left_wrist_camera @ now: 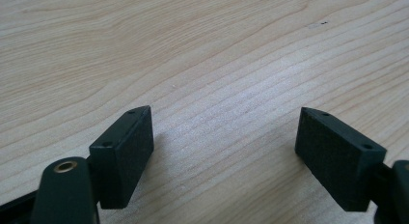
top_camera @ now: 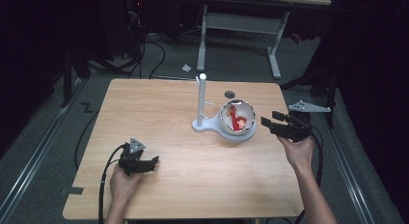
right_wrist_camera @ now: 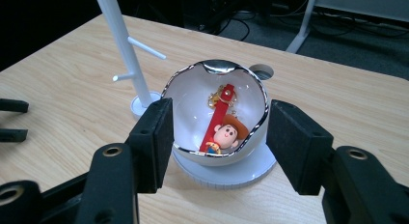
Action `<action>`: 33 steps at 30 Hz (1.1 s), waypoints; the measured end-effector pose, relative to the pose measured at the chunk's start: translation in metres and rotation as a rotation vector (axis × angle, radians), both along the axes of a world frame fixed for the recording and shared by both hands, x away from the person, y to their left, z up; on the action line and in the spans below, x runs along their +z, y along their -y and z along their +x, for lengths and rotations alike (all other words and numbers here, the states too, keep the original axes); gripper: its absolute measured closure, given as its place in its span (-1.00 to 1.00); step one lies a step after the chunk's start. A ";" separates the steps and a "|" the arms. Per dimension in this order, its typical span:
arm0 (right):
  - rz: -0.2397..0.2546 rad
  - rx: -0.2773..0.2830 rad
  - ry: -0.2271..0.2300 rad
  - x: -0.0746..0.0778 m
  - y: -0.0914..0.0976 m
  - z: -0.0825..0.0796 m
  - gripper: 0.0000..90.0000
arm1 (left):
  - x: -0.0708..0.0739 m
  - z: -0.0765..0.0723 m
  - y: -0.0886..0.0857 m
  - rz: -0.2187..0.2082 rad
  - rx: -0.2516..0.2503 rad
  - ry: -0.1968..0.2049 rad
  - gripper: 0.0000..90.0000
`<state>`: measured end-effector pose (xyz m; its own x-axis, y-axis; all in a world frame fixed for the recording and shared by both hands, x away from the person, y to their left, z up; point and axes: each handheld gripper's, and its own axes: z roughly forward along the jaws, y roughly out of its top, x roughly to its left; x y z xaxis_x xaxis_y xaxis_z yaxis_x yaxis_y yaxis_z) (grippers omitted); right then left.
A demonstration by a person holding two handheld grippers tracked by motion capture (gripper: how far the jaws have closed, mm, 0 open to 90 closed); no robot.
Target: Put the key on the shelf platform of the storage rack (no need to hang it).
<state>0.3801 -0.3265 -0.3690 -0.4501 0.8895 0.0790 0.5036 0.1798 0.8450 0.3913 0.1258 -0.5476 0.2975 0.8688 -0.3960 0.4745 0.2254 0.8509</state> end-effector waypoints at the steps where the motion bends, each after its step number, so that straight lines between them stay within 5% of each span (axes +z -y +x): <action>1: -0.003 0.003 0.000 0.000 0.000 -0.002 -0.04 | 0.000 0.000 0.000 0.000 0.000 0.000 -0.52; 33: 0.039 -0.002 0.031 -0.012 0.014 -0.052 -0.04 | 0.000 0.000 0.000 -0.001 0.000 0.000 -0.51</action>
